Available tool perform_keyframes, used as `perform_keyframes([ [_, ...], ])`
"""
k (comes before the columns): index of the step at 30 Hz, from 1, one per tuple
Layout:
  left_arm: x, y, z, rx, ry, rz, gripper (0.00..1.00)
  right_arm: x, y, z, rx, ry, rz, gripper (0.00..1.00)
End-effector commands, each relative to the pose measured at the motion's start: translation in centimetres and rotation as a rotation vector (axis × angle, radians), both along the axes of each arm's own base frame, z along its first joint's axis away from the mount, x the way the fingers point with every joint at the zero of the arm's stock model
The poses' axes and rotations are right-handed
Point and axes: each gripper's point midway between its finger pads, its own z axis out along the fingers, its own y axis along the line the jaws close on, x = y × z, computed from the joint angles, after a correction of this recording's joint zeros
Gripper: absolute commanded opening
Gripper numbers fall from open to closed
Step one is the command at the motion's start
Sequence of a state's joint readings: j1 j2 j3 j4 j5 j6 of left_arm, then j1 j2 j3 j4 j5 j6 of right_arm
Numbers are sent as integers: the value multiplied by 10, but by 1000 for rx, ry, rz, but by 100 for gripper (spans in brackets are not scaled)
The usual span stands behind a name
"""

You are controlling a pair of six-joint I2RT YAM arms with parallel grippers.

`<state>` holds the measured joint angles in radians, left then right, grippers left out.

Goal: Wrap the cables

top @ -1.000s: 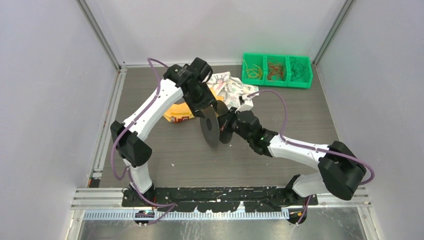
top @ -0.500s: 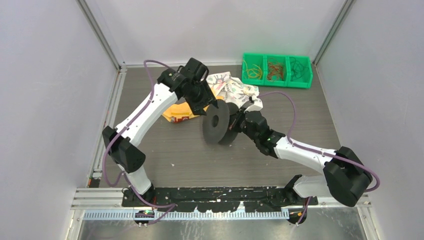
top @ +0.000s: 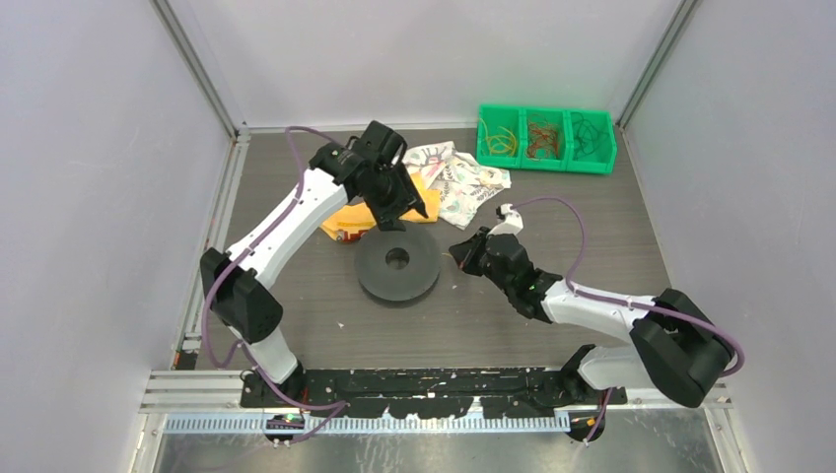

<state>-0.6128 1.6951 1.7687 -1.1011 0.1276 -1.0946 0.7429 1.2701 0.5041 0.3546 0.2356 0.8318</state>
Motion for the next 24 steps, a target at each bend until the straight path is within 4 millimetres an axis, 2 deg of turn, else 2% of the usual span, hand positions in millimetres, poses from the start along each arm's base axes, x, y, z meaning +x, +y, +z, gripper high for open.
perform_keyframes([
  [1, -2, -3, -10, -16, 16, -31, 54, 14, 7, 16, 110, -83, -43, 1],
  [4, -3, 0, -25, 13, 38, -40, 54, 16, 11, 8, 123, -77, -38, 1],
  [7, -2, 18, -35, 90, 36, -62, 54, 17, 16, 0, 129, -57, -28, 1],
  [10, -1, 47, -44, 174, 26, -67, 54, 16, 17, -5, 137, -44, -26, 1],
  [14, -7, 102, -72, 350, 86, -30, 54, 13, 16, -10, 133, -31, -24, 1],
  [16, -8, 117, -84, 360, 117, -17, 54, 12, 15, -11, 133, -27, -24, 0],
  [19, -4, 127, -92, 343, 107, 8, 53, 11, 14, -14, 129, -17, -27, 1],
  [24, 2, 125, -103, 339, 108, -25, 54, 7, 11, -22, 132, 11, -36, 1],
])
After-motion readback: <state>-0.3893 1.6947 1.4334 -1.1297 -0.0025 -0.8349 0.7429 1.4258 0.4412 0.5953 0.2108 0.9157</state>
